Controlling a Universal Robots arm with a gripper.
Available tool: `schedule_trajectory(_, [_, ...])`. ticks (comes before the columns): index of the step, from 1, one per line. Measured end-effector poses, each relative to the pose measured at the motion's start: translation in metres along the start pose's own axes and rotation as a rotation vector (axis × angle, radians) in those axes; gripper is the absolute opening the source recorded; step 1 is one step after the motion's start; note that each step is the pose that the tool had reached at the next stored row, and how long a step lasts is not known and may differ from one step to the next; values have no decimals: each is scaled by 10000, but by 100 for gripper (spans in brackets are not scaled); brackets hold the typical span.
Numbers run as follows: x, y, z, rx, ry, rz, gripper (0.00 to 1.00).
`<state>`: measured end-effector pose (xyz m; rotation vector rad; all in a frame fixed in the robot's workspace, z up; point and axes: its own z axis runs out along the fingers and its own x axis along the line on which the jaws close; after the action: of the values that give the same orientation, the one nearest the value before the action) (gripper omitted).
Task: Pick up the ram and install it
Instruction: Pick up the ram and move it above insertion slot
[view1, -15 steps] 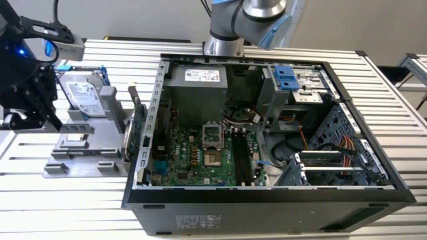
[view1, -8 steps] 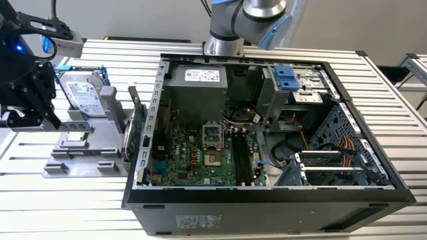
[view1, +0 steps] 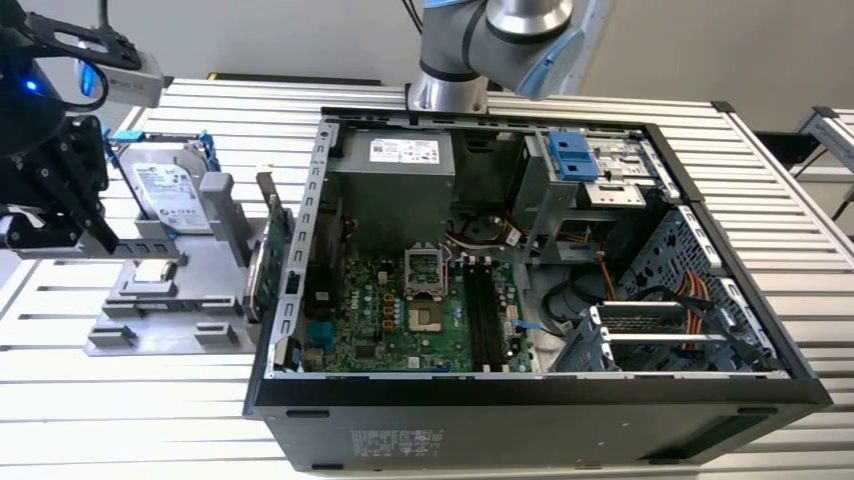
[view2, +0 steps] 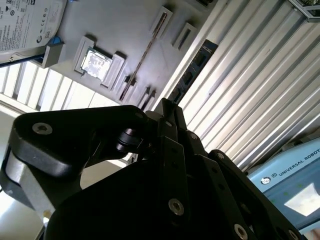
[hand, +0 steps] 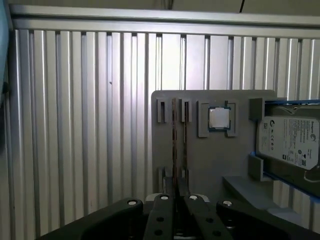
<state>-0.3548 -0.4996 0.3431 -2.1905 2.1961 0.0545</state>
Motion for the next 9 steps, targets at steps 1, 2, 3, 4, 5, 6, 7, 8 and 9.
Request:
schedule_trajectory(1, [-1, 0, -7, 1, -1, 0, 0])
schedule_trajectory(2, [-1, 0, -14, 1, -1, 0, 0])
schedule_trajectory(3, [-1, 0, -22, 0, 0, 0, 0])
schedule_trajectory(4, [-1, 0, -28, 1, 0, 0, 0])
schedule_trajectory(5, [-2, 0, -35, 1, -1, 0, 0])
schedule_trajectory(6, [-3, 0, -43, 0, -1, 1, 0])
schedule_trajectory(7, [-3, 0, -50, 0, 0, 0, 0])
schedule_trajectory(8, [-3, 0, -58, 1, -1, 0, 0])
schedule_trajectory(9, [-4, 0, -66, 1, -1, 0, 0])
